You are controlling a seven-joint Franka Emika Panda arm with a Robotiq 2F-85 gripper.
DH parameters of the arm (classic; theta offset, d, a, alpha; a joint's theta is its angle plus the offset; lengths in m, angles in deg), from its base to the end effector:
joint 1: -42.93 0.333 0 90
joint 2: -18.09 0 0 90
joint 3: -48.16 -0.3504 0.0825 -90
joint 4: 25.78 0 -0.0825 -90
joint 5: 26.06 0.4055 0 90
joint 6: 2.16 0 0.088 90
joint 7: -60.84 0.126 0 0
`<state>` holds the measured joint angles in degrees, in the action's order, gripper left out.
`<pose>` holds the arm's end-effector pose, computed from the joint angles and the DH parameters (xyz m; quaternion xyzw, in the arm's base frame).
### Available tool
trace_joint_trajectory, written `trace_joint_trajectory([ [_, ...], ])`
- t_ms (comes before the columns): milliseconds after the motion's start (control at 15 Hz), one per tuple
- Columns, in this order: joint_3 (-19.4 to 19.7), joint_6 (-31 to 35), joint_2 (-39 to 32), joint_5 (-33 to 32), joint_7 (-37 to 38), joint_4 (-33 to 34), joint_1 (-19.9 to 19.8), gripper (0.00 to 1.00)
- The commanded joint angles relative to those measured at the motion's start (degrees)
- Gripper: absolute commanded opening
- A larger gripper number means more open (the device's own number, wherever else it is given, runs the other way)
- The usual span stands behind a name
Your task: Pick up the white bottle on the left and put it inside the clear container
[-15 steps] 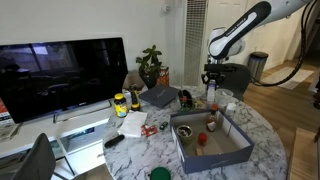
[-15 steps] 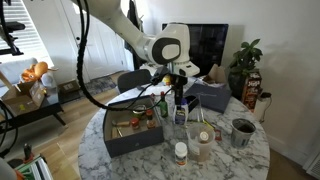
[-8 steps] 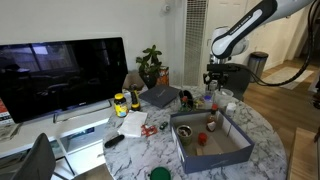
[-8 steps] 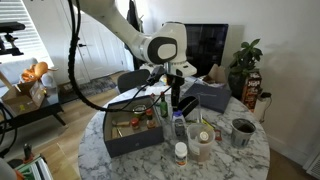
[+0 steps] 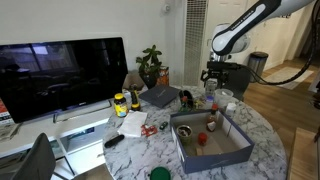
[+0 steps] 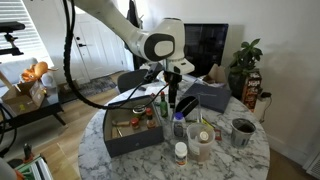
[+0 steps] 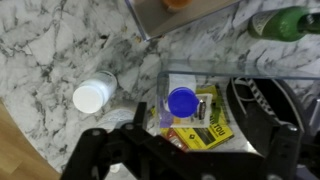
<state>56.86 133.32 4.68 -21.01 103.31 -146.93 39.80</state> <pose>0.5865 -0.1190 0.3060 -0.8761 0.4818 -0.0059 0.0158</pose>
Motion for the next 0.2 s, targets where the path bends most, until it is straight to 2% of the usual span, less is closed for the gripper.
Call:
trace_joint_trajectory([
  [0,-0.8,-0.6,1.0,2.8,-2.5,0.0,-0.1,1.0],
  [133,-2.1,-1.5,3.3,5.7,-5.1,-0.4,-0.1,1.0],
])
